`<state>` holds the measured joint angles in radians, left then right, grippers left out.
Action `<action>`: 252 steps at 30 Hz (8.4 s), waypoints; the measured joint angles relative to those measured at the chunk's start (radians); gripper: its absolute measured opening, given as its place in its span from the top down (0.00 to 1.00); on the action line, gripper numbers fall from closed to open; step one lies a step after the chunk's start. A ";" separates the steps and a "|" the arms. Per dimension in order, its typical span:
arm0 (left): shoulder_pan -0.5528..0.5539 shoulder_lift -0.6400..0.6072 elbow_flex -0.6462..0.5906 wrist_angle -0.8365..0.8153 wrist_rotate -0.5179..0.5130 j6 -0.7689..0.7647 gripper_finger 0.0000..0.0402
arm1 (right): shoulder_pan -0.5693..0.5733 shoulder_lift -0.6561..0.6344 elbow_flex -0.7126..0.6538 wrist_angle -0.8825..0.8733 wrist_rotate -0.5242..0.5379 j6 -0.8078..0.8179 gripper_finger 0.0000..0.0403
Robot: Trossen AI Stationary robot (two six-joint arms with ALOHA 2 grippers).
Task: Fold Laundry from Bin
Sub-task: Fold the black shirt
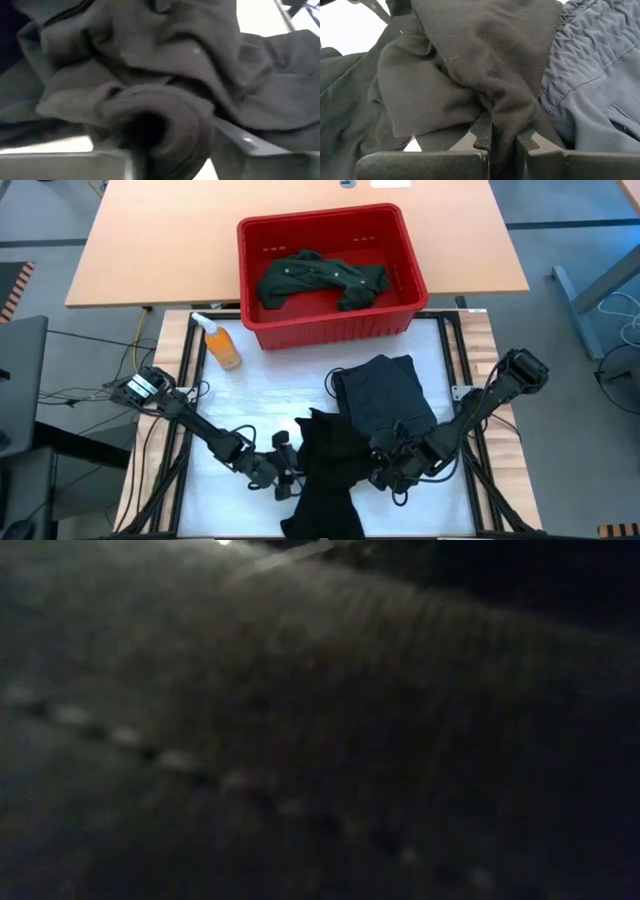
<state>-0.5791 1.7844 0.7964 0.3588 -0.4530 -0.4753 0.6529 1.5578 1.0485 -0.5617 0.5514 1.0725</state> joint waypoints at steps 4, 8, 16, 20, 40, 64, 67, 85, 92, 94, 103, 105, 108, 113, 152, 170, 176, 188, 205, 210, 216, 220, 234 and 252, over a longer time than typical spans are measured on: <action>-0.001 0.000 0.016 -0.007 0.003 0.024 0.91 | -0.006 0.000 0.000 0.005 0.000 0.000 0.87; 0.001 -0.047 0.029 -0.136 0.004 0.046 0.98 | -0.023 -0.006 0.009 0.008 -0.004 -0.016 0.85; -0.010 -0.361 0.087 -0.541 -0.202 0.111 1.00 | -0.078 -0.009 0.153 -0.020 0.044 -0.390 0.67; -0.029 -0.539 0.109 -0.631 -0.284 0.167 1.00 | -0.120 -0.010 0.234 -0.019 0.058 -0.618 0.55; -0.089 -0.856 0.092 -0.696 -0.213 0.251 1.00 | -0.277 0.234 0.315 0.562 0.001 -1.031 0.43; -0.173 -0.724 0.125 -0.963 -0.234 0.015 1.00 | -0.246 0.528 0.322 0.953 -0.137 -0.484 0.44; -0.173 -0.753 0.125 -0.970 -0.272 0.024 1.00 | -0.259 0.578 0.337 0.956 -0.130 -0.409 0.44; -0.173 -0.764 0.116 -1.007 -0.258 -0.004 1.00 | -0.310 0.656 0.358 1.114 -0.236 -0.436 0.44; -0.173 -0.764 0.116 -1.019 -0.258 -0.007 1.00 | -0.317 0.754 0.426 1.151 -0.301 -0.412 0.44; -0.173 -0.764 0.115 -1.025 -0.258 -0.009 1.00 | -0.319 0.775 0.457 1.150 -0.322 -0.448 0.46; -0.182 -0.770 0.115 -1.056 -0.233 -0.016 1.00 | -0.310 0.712 0.505 1.150 -0.451 -0.678 0.95; -0.192 -0.785 0.115 -1.059 -0.234 -0.018 1.00 | -0.311 0.670 0.505 1.108 -0.467 -0.689 0.95; -0.215 -0.816 0.115 -1.059 -0.236 -0.019 1.00 | -0.314 0.560 0.505 0.907 -0.515 -0.762 0.96; -0.267 -0.904 0.126 -1.057 -0.256 -0.007 1.00 | -0.306 0.277 0.524 0.364 -0.514 -0.942 0.96; -0.539 -1.126 -0.006 -1.304 -0.153 -0.549 1.00 | -0.278 -0.323 0.581 -0.901 -0.184 -0.447 0.95; -0.566 -0.752 -0.581 -0.172 0.347 -1.037 1.00 | -0.289 0.028 0.459 -0.616 -0.429 -0.602 0.95; -0.571 -0.560 -0.578 -0.026 0.497 -1.128 1.00 | -0.294 0.133 0.459 -0.604 -0.467 -0.693 0.95; -0.535 -0.463 -0.454 -0.147 0.506 -1.000 0.86 | -0.518 0.149 0.507 -0.620 -0.301 -0.858 0.95; -0.261 -0.634 -0.451 -0.311 0.978 -0.998 0.52 | -0.647 0.148 0.581 -0.645 -0.314 -0.924 0.95; -0.177 -0.769 -0.451 -0.429 0.983 -0.915 0.52 | -0.646 0.148 0.581 -0.646 -0.318 -0.918 0.95; -0.105 -0.987 -0.445 -0.615 0.859 -0.805 0.56 | -0.647 0.148 0.581 -0.649 -0.319 -0.917 0.95; -0.062 -1.121 -0.395 -0.835 0.729 -0.711 0.59 | -0.647 0.148 0.581 -0.648 -0.319 -0.920 0.95; 0.084 -1.022 -0.393 -1.033 0.176 -0.289 0.54 | -0.638 0.148 0.581 -0.627 -0.351 -0.916 0.95; 0.460 -0.679 -0.394 -0.523 -0.030 0.157 0.37 | -0.638 0.148 0.581 -0.601 -0.396 -0.915 0.95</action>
<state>-0.1187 1.1049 0.4026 -0.1639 -0.4830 -0.3179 0.0152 1.7061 1.6295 -1.1630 0.1555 0.1571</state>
